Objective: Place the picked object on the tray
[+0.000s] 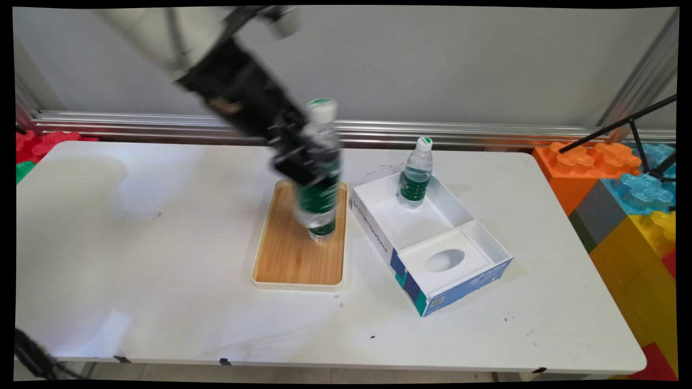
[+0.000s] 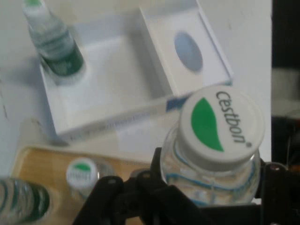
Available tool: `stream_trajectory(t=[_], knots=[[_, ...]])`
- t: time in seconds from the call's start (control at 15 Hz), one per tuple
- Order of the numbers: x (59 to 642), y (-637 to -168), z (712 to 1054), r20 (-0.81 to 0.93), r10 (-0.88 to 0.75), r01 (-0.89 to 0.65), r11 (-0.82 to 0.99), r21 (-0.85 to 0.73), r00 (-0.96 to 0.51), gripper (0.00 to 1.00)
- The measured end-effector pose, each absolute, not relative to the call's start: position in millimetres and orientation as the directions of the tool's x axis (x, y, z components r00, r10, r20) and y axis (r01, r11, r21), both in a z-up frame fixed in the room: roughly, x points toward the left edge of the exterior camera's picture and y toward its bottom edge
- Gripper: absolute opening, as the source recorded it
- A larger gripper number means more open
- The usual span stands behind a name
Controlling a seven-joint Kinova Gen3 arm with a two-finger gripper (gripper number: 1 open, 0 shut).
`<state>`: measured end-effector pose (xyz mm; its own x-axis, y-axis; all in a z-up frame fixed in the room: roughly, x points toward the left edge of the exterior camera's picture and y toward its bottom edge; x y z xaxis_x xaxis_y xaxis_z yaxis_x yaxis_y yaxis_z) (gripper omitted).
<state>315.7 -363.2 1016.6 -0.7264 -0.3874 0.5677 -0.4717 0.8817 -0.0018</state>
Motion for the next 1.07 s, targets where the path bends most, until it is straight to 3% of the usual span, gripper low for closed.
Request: stream_trajectory(t=[0.53,1.07], knots=[[437,-380,954,0.571,-0.278,-0.355,0.935,-0.026,-0.773,0.0],[493,-435,905,0.635,-0.222,-0.35,0.933,-0.081,-0.74,0.0]])
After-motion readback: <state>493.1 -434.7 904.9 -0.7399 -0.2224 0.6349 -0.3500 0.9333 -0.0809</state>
